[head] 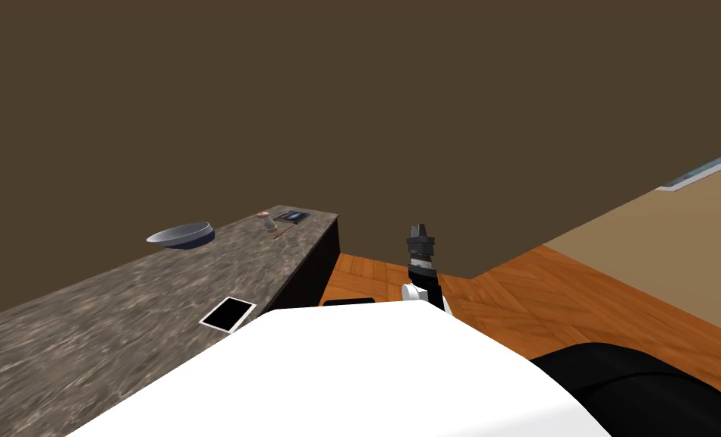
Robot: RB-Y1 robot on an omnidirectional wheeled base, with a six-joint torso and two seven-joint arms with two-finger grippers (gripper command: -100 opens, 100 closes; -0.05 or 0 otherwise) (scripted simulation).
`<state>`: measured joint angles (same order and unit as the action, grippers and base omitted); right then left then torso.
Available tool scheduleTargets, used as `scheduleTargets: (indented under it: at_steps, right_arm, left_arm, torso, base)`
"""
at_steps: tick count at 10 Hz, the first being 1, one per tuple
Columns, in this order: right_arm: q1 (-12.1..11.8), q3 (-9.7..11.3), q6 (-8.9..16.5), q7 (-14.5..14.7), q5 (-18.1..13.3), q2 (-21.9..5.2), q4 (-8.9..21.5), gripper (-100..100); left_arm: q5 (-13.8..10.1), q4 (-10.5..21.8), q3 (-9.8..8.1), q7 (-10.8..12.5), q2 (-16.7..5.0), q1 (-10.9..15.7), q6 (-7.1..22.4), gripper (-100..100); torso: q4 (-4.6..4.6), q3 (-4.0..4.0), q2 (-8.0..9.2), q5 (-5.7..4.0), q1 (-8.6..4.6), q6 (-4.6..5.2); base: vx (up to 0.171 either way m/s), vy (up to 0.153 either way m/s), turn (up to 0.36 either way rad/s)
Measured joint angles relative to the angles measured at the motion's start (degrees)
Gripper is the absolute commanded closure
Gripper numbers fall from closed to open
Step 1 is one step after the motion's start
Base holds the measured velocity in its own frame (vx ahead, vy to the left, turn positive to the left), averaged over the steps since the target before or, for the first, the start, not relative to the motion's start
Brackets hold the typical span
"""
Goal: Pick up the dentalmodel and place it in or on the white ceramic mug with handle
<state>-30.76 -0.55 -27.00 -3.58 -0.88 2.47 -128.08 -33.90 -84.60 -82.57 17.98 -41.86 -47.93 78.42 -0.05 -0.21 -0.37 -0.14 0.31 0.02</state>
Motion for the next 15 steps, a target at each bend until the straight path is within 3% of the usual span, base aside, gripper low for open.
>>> scheduleTargets:
  at_steps: [3,4,8,9,10,15]
  right_arm:
    - [0.0,0.0,0.0,0.0,0.0,0.0,0.0,0]
    - [0.0,0.0,0.0,0.0,0.0,0.01,0.0,0]
    - [0.0,0.01,0.0,0.0,0.0,0.01,0.0,0]
    - [0.0,0.01,0.0,0.0,0.0,0.02,0.0,0]
    - [0.01,0.01,0.0,0.0,0.0,0.02,0.0,0]
    - [0.02,0.01,0.0,0.0,0.0,0.02,0.0,0]
  left_arm:
    - [1.03,0.13,2.17,-0.27,-1.01,-0.91,3.19,100]
    - [1.05,0.11,2.26,-0.28,-1.12,-0.88,3.41,-100]
    - [1.04,0.1,2.26,-0.27,-1.13,-0.86,3.37,-100]
    - [1.04,0.1,2.26,-0.27,-1.13,-0.86,3.37,0]
    - [1.04,0.1,2.26,-0.27,-1.13,-0.86,3.37,-100]
    - [0.51,-2.26,0.13,2.48,-2.93,-2.44,8.73,-100]
  torso:
    - [-0.06,-0.11,-0.17,-0.01,0.01,0.05]
    - [-0.03,-0.02,0.0,-0.05,-0.25,-0.06]
    - [0.03,0.14,0.27,-0.15,-0.6,-0.09]
    - [0.04,0.15,0.28,-0.15,-0.61,-0.09]
    - [0.04,0.15,0.28,-0.15,-0.61,-0.09]
    - [0.11,0.32,0.58,-0.15,-0.58,-0.09]
  base:
    - [0.078,0.109,-0.112]
    - [0.009,0.014,-0.004]
    - [0.001,0.002,0.0]
    - [0.0,0.0,0.0]
    - [-0.051,-0.001,-0.12]
    - [-0.081,0.011,-0.091]
